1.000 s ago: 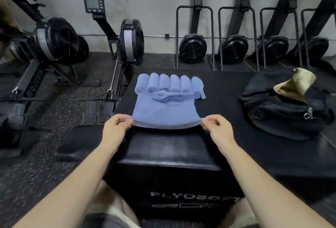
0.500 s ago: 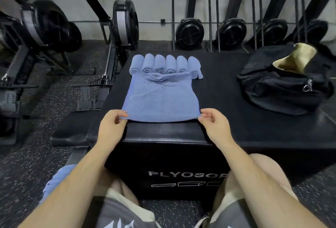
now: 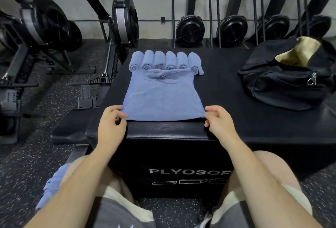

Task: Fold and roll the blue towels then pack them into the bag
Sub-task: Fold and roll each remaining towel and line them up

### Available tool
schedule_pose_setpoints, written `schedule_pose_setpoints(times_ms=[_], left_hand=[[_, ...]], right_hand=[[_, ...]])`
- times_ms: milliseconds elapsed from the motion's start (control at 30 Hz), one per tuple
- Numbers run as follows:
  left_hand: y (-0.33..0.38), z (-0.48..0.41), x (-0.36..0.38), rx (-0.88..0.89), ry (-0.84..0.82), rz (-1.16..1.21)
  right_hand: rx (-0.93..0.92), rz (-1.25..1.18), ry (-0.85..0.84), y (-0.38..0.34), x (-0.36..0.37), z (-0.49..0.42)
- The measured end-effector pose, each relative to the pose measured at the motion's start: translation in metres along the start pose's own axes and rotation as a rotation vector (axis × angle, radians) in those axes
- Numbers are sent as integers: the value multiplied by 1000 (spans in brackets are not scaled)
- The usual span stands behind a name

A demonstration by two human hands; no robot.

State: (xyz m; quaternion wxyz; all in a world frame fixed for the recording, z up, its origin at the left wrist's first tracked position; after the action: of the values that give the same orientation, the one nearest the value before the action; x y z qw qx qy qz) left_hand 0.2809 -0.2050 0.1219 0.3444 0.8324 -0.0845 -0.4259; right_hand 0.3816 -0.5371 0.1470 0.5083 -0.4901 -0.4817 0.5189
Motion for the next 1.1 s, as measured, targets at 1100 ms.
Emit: schedule_pose_setpoints(times_ms=[1100], left_hand=[[36,4,3,116,-409,-518]], right_hand=[[-517,911,-296,3,60,5]])
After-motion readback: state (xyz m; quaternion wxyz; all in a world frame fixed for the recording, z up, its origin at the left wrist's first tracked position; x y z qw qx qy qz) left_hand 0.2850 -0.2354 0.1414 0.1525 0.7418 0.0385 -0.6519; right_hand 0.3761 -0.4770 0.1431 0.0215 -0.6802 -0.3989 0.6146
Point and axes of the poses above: each hand's wrist, its own z-axis away from the middle knuckle, its own x-axis out of the palm, y = z × x, the point moved 1 cm from there along -z, towards the middle knuckle, and after that the axes turned 12 degrees about -z, right-handed, at the moved point
